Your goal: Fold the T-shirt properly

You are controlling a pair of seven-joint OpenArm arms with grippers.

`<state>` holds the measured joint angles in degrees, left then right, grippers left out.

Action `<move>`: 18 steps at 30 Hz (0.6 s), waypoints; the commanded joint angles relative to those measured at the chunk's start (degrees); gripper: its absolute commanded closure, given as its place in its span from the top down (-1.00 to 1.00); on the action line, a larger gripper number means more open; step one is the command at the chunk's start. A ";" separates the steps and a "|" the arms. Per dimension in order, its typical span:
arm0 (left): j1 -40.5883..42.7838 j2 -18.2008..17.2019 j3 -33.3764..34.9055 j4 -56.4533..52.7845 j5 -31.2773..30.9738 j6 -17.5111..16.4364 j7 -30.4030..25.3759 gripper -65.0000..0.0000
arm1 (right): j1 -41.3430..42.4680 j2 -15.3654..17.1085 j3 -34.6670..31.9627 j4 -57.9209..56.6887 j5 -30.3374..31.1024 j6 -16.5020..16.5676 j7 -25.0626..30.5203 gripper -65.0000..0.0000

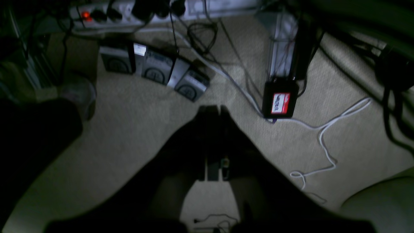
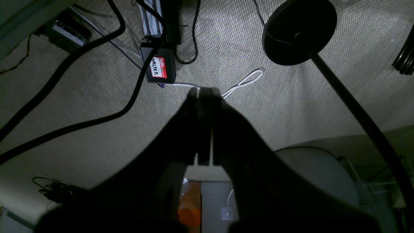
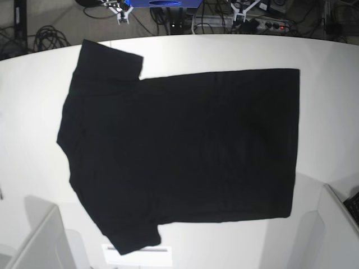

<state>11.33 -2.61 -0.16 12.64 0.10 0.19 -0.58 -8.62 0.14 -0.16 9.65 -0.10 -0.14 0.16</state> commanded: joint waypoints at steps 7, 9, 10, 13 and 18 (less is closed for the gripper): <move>1.99 -0.42 0.47 2.26 0.56 0.12 0.10 -1.00 | -3.20 1.22 0.38 4.72 0.14 -0.25 -0.12 -1.00; 5.41 -1.74 0.47 7.27 0.56 0.12 0.10 -1.00 | -5.93 1.40 0.47 9.47 0.23 -0.25 -0.47 -1.00; 7.00 -2.18 0.47 9.99 0.21 0.12 0.10 -1.00 | -7.25 1.48 0.47 11.23 0.23 -0.25 -0.56 -1.00; 12.45 -4.03 0.47 18.17 0.03 0.12 0.10 -1.00 | -10.67 1.57 0.47 15.45 0.23 -0.25 -0.56 -1.00; 19.48 -6.66 0.30 27.84 -0.05 0.12 0.10 -1.00 | -16.74 1.57 1.79 22.31 0.23 -0.25 -0.56 -1.00</move>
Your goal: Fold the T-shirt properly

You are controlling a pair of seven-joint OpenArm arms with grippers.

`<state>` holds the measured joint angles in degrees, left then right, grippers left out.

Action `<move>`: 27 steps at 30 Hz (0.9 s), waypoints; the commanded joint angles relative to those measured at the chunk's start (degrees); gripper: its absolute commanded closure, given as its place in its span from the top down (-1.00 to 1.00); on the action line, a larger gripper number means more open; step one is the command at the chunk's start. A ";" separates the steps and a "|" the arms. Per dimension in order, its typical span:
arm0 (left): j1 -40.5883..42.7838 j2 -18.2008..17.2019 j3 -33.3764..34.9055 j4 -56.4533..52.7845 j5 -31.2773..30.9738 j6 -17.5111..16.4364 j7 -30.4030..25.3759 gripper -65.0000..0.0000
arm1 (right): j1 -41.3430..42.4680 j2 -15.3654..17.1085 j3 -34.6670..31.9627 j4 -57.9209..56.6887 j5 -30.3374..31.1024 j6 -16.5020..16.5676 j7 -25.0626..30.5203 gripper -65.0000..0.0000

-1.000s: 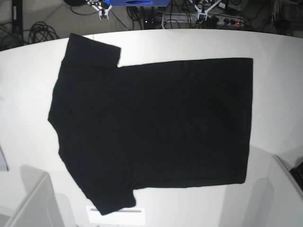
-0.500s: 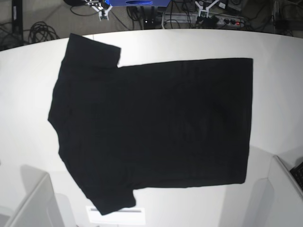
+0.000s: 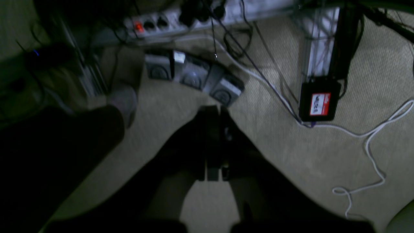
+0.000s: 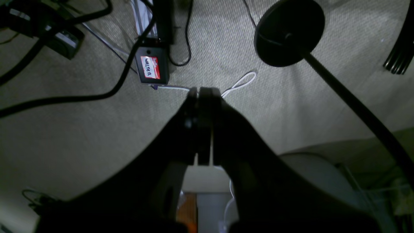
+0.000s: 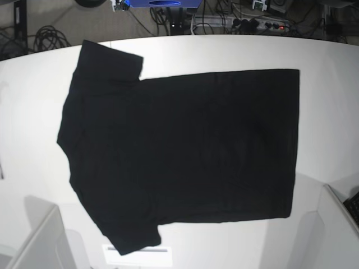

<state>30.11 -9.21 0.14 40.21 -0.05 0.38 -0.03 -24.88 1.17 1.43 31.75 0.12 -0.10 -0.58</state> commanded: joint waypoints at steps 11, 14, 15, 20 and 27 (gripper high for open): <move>15.91 -3.75 -0.71 23.05 0.01 -0.07 -0.45 -1.00 | -14.63 -0.69 11.45 25.62 0.01 -0.30 -6.76 -1.00; 19.34 -4.63 -1.33 29.64 -0.08 0.10 -0.36 -1.00 | -18.85 -2.53 14.88 35.90 0.01 -0.21 -8.78 -1.00; 20.84 -4.46 -2.91 31.66 0.19 0.10 -0.36 -1.00 | -19.91 -2.97 15.84 38.98 0.01 -0.21 -9.66 -1.00; 26.38 -4.37 -11.00 41.86 0.10 0.10 -0.27 -1.00 | -24.30 -3.94 18.04 51.81 0.01 -0.21 -13.79 -1.00; 31.21 -4.46 -18.03 54.70 0.10 -0.07 0.16 -1.00 | -27.20 -6.14 21.65 67.99 0.01 -0.21 -17.84 -1.00</move>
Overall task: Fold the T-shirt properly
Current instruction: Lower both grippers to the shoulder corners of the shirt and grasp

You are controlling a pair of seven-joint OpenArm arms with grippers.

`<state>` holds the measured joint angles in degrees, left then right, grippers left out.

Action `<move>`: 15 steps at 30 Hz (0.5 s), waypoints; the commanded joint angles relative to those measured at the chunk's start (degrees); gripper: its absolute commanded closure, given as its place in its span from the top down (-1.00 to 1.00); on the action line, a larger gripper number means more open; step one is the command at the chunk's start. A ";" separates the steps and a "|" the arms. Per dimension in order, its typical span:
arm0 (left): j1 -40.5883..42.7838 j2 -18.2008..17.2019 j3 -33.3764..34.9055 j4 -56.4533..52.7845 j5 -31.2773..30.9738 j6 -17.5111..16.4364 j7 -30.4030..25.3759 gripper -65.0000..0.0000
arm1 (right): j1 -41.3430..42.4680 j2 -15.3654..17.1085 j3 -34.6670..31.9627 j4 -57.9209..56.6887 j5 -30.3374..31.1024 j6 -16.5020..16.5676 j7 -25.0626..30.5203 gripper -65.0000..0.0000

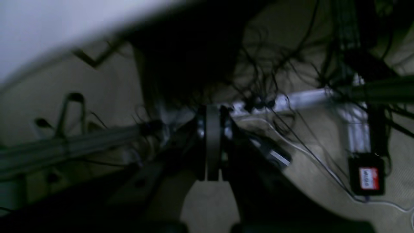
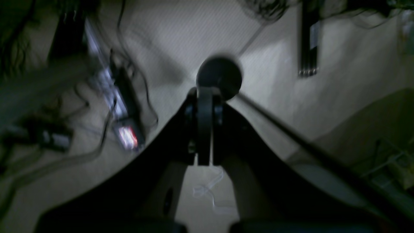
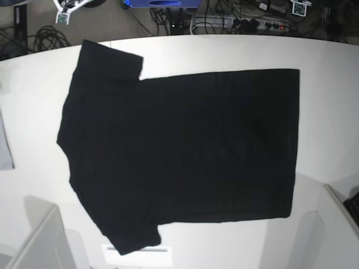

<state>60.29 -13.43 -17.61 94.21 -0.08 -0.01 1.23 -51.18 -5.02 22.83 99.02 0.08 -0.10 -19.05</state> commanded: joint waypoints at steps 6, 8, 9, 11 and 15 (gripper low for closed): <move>2.26 -0.15 -1.16 8.77 0.03 0.32 -1.02 -1.00 | -0.21 -1.45 2.88 13.37 0.14 -0.21 -1.65 -1.00; 2.26 -0.06 -1.16 10.97 -0.14 0.32 -1.02 -1.00 | 1.20 -1.62 2.62 15.75 1.99 -0.21 -3.06 -1.00; 2.26 -0.06 -1.43 12.29 -1.11 0.32 -1.02 -1.00 | 1.90 -1.62 2.62 16.19 3.66 -0.21 -3.94 -1.00; 2.26 -0.15 -1.60 14.31 -5.33 0.32 -1.02 -1.00 | 3.40 -1.45 2.71 16.27 7.79 -0.12 -5.26 -1.00; 2.17 -0.42 -4.33 16.86 -13.59 0.32 -0.93 -1.00 | 5.95 0.22 2.71 16.19 17.37 2.34 -7.55 -0.79</move>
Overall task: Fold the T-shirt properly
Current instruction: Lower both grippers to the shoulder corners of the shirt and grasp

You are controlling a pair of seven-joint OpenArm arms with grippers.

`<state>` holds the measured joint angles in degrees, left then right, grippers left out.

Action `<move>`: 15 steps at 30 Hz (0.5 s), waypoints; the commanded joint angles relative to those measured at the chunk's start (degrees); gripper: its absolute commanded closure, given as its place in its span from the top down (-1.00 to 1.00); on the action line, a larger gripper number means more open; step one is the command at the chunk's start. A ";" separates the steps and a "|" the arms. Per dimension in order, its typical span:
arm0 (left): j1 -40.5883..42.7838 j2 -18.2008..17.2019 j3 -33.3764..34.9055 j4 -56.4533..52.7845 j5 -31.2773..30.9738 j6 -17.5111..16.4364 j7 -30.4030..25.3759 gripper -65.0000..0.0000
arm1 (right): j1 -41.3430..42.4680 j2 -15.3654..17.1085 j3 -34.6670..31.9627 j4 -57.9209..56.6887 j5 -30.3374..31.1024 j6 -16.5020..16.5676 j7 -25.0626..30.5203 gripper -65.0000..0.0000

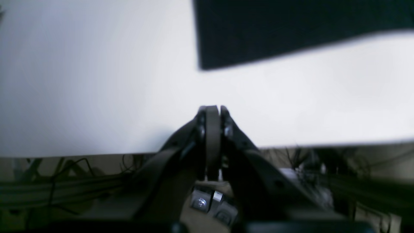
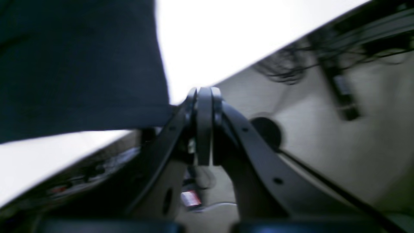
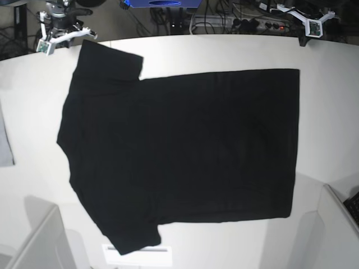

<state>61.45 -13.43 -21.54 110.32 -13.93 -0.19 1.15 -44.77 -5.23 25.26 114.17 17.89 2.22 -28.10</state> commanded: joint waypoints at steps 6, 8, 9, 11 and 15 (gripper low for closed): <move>-0.48 -0.50 -4.53 0.49 -5.98 0.41 -0.84 -0.43 | 2.80 3.52 0.55 0.78 13.54 11.10 -1.13 0.05; -1.71 -0.50 -5.41 0.40 -8.35 0.14 -0.84 -0.03 | 4.73 4.14 2.04 0.51 17.06 11.10 -4.30 0.05; -2.42 -0.50 -6.02 -0.13 -9.93 -1.00 -0.84 0.12 | 5.96 4.05 3.36 0.07 18.55 11.10 -6.32 0.05; -3.74 -0.50 -7.16 -1.27 -13.71 -5.48 -0.84 0.28 | 8.07 3.87 6.17 -0.81 20.84 11.10 -9.57 0.05; -6.29 -0.59 -10.42 -5.75 -22.24 -17.26 -0.75 0.28 | 12.38 3.78 11.36 -3.27 22.68 11.54 -16.43 0.05</move>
<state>54.02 -13.65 -31.38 103.96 -36.10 -18.17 1.39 -32.14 -1.85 36.42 110.00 39.81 13.17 -45.71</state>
